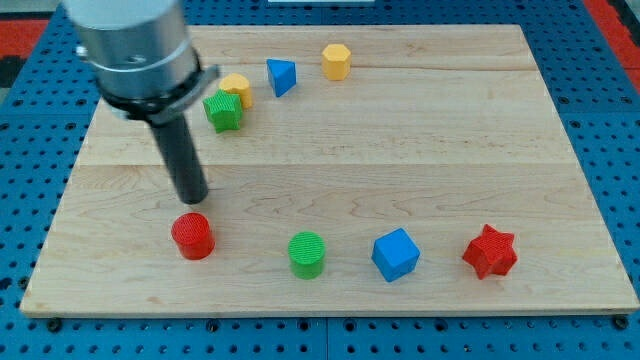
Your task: Adjust the red star on the right side of cube
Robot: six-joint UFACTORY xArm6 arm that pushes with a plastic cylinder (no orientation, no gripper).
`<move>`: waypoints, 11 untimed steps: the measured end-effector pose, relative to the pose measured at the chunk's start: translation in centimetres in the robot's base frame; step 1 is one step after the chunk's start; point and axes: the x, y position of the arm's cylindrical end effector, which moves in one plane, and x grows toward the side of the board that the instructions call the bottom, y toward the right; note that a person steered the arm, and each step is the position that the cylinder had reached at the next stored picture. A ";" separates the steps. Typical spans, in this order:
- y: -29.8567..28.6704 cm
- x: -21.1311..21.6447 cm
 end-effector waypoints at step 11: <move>31.0 0.4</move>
